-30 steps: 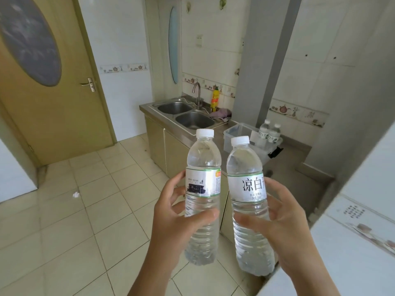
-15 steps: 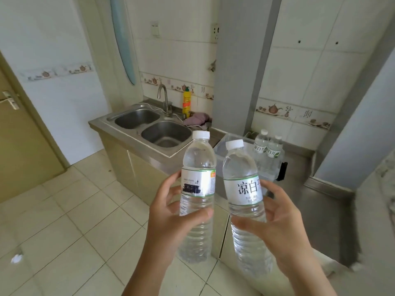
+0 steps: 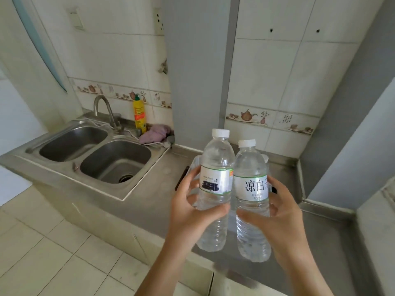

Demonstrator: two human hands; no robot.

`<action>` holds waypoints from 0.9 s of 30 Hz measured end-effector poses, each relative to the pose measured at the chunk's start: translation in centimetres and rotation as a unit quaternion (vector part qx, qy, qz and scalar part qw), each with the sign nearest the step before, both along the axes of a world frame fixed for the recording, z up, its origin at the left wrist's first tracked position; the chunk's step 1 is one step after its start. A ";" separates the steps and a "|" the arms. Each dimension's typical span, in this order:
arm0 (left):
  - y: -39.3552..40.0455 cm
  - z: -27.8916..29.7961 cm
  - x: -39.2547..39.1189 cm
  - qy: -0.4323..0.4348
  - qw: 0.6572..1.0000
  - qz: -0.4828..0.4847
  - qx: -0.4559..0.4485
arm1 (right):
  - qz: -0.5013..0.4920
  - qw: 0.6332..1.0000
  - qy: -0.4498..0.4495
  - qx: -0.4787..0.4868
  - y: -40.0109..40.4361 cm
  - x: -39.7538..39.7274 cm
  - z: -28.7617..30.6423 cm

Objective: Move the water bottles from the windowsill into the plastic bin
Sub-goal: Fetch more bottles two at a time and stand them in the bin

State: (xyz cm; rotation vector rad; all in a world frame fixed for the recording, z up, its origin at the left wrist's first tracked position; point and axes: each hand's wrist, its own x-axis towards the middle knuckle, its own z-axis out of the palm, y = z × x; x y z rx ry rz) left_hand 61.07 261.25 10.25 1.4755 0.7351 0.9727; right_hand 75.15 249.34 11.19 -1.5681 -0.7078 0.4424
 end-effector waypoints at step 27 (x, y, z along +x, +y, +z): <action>10.1 -12.1 19.0 0.195 0.976 -0.091 0.020 | -0.175 0.961 0.014 -0.213 9.2 13.4 -11.9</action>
